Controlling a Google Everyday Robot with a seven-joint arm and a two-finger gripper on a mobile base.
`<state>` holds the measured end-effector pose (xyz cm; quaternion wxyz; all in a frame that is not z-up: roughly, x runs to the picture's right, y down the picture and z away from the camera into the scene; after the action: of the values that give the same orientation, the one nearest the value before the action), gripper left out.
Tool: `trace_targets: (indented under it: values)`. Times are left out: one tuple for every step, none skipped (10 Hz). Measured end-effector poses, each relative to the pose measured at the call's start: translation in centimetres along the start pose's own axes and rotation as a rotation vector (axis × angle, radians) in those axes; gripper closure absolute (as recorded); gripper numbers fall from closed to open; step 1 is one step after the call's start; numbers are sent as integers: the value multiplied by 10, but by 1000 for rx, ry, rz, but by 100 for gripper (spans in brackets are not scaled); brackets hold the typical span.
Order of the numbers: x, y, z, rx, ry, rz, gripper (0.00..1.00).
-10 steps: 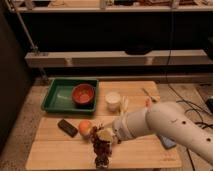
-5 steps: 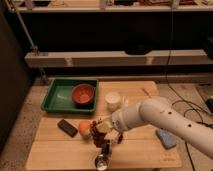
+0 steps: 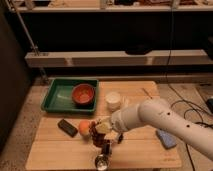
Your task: Place grapes in metal cup
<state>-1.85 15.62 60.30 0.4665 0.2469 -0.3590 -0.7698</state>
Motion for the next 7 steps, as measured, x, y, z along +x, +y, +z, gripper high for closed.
trace_targets:
  values:
    - [-1,-18,-12,1,-1,-4,100]
    - [-1,-42,-28,3,-2,-7,100]
    - [-3,-61,-42,4,-4,-9,100]
    - [-5,-79,-55,4,-7,-9,100]
    - [-7,-87,-61,5,-8,-5,100]
    - [-10,-93,-67,6,-10,4,100]
    - [-12,-92,-67,5,-11,11,100]
